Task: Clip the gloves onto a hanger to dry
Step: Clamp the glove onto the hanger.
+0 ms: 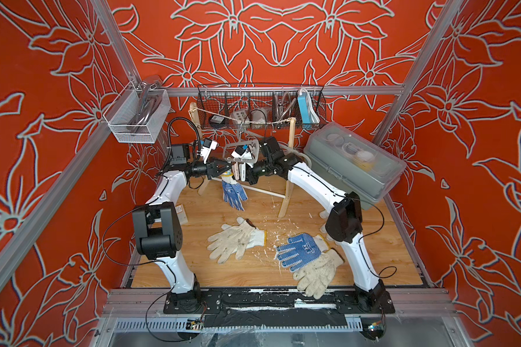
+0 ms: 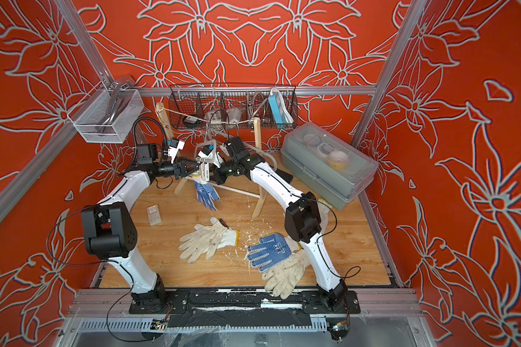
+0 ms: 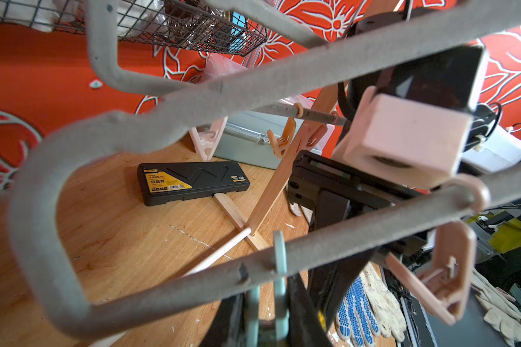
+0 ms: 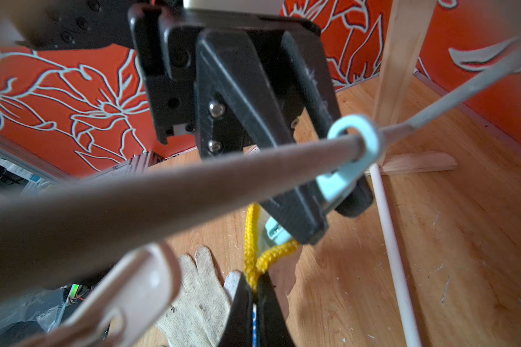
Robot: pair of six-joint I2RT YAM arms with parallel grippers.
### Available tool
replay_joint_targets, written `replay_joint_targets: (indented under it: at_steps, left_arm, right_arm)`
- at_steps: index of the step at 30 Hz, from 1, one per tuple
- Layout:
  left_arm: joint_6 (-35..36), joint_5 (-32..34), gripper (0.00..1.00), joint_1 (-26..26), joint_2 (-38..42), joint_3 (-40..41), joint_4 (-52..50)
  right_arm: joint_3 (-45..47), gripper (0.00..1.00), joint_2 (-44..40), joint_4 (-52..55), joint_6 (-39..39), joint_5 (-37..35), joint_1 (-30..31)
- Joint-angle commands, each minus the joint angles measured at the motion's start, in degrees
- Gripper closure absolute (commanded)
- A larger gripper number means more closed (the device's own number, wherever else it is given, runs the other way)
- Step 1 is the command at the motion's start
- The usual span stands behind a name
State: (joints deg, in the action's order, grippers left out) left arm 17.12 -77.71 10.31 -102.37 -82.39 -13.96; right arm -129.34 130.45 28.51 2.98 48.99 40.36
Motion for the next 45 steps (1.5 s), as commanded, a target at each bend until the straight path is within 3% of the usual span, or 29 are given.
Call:
replay_joint_targets:
  at_steps: [1,9,15,22,28,33,37,45]
  left_arm:
    - [2.1,-1.4,0.86,-0.5,1.2,0.2,0.4]
    - [0.1,-1.1,0.81,-0.4,1.3,0.3,1.6]
    - [-3.5,2.0,0.51,-0.3,1.4,-1.4,2.3]
    - [-3.5,10.8,0.33,0.5,3.2,-3.0,-1.2]
    - [-2.8,19.9,0.23,0.8,7.1,-2.7,-5.5]
    - [-8.6,16.3,0.22,0.8,10.2,0.5,-3.1]
    - [-8.7,14.9,0.23,0.7,10.1,1.1,-4.2]
    - [-9.0,13.3,0.23,0.7,9.3,0.9,-4.5]
  right_arm:
    - [0.3,1.0,-2.7,-4.0,-2.9,1.0,-0.4]
    - [0.2,1.0,-2.4,-3.5,-4.4,-1.5,-0.8]
    - [-0.3,1.0,-2.1,-1.3,-3.3,-4.7,-0.8]
    - [-3.6,1.0,-0.2,3.6,-1.2,-11.4,-0.9]
    - [-6.7,0.84,1.7,4.8,-1.0,-14.5,-0.9]
    - [-6.0,0.63,0.5,6.8,1.2,-17.7,-0.8]
    - [0.7,0.48,-3.9,6.4,2.5,-20.7,-0.8]
    - [22.0,0.34,-16.9,-0.3,-0.7,-24.3,-0.9]
